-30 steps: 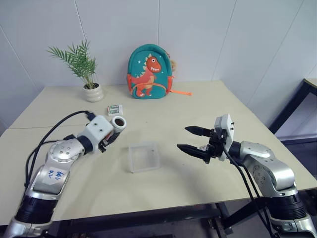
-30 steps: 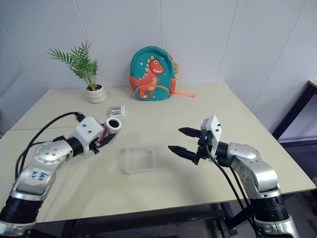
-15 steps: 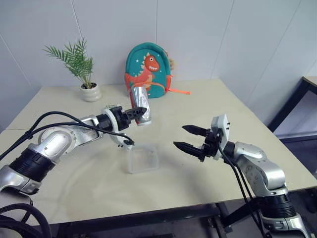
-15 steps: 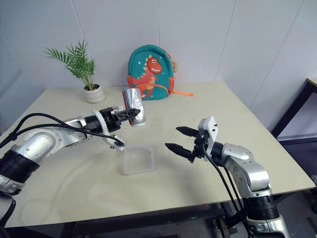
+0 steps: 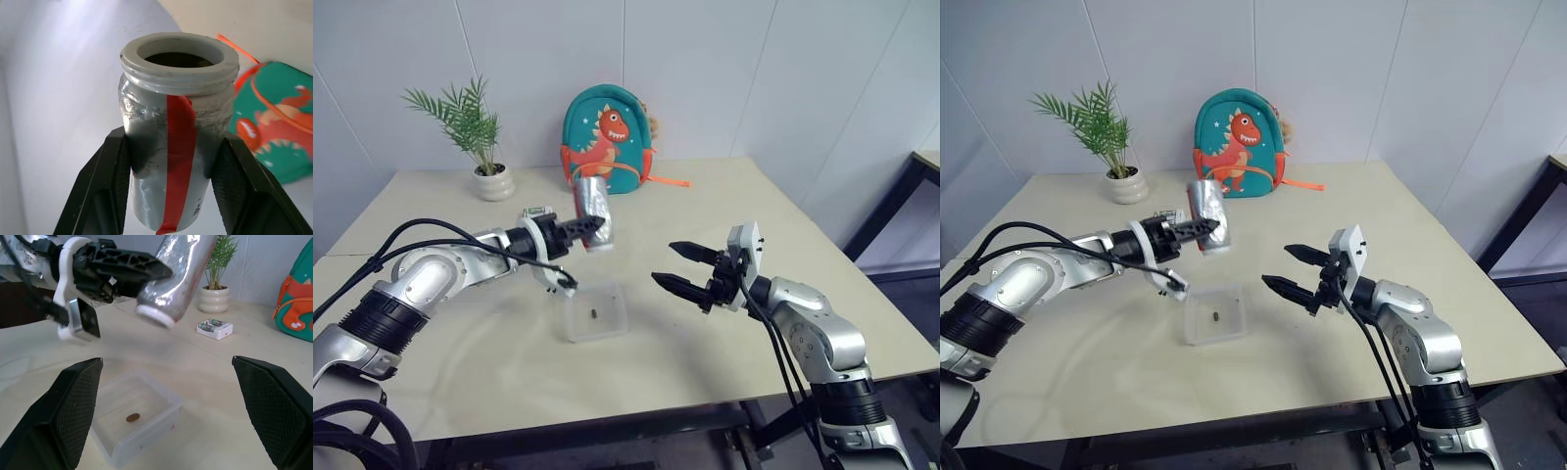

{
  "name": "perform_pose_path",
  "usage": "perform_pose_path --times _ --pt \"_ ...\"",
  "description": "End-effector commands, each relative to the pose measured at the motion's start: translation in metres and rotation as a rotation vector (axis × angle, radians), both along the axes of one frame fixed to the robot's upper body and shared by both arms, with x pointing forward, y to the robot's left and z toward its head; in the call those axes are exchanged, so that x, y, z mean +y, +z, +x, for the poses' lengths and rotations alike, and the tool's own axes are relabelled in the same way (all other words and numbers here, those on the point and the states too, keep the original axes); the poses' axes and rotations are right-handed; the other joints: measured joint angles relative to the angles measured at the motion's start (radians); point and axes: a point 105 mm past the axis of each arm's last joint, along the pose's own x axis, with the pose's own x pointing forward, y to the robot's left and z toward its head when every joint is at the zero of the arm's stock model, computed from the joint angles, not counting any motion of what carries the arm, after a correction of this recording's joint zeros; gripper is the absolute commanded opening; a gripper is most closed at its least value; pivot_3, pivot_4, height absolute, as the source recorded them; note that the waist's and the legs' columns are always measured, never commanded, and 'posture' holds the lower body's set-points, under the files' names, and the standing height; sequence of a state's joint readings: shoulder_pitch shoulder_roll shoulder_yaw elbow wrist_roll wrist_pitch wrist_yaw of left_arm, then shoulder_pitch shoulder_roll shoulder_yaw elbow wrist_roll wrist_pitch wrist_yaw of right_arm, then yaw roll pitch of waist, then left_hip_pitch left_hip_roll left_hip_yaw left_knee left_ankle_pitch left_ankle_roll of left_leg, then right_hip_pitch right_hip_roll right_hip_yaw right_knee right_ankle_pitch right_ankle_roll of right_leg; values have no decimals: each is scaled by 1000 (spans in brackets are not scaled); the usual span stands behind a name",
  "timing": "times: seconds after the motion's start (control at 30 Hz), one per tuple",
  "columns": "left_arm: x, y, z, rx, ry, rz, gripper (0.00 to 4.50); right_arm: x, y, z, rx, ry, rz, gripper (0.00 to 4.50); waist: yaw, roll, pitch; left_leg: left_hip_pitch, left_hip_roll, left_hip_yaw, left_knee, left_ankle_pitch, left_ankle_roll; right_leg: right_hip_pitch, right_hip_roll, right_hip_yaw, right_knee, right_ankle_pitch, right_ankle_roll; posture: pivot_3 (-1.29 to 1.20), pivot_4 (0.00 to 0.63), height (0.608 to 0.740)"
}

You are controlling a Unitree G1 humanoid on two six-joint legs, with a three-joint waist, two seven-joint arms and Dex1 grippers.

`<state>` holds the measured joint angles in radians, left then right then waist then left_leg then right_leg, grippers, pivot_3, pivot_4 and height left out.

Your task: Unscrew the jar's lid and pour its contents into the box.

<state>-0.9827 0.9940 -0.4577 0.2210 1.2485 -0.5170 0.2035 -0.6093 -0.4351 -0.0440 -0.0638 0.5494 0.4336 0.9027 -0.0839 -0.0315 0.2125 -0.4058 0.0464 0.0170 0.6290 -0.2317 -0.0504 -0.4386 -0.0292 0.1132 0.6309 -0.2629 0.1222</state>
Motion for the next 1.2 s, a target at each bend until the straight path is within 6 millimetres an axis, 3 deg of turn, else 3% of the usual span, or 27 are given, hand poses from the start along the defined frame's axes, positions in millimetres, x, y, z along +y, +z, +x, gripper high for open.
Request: perform_pose_path --times 0.03,0.17,0.27,0.43,0.6,0.73,0.87,1.03,1.2 --pt "20 12 -2 178 56 -331 1962 0 11 -5 -46 20 10 4475 -2 0 0 0 0 0 0 0 0 0 0 0 0 0 0 0 150 740" --pt "31 3 -5 562 63 -894 1962 0 11 -7 -43 34 0 4475 4 0 0 0 1 0 0 0 0 -1 0 0 2 -1 -1 0 150 740" --pt "53 -4 -1 774 108 -1316 1962 0 11 -9 -42 45 -12 4475 8 -1 0 -1 1 -1 3 0 0 -1 0 -1 3 -1 -1 0 150 740" --pt "94 -27 7 967 148 -1906 1962 1 15 -10 -52 58 -28 4475 -3 -2 0 1 0 -2 5 0 0 0 1 -1 7 0 -1 0 150 740" --pt "136 -65 13 1010 213 -2255 1962 5 20 -12 -68 80 -42 4475 -5 -2 0 2 1 -4 5 2 -1 0 3 -1 10 0 -1 0 150 740" --pt "169 -87 17 896 316 -2337 1962 9 24 -13 -83 97 -48 4475 -1 -3 -1 2 1 -4 5 2 -2 0 2 -1 9 0 -2 0 150 740" --pt "193 -84 19 772 192 -2447 1962 15 27 -15 -99 115 -50 4475 2 -4 -2 1 1 -4 5 2 -2 0 2 -1 7 0 -2 0 150 740" --pt "200 -82 21 752 -31 -2548 1962 20 28 -17 -113 131 -63 4475 3 -5 -2 1 1 -4 3 2 -3 0 2 -1 6 0 -2 0 150 740" --pt "197 -88 21 791 -73 -2536 1962 20 26 -21 -114 156 -92 4475 3 -5 -2 1 1 -4 2 1 -3 0 2 -2 4 0 -2 0 150 740"
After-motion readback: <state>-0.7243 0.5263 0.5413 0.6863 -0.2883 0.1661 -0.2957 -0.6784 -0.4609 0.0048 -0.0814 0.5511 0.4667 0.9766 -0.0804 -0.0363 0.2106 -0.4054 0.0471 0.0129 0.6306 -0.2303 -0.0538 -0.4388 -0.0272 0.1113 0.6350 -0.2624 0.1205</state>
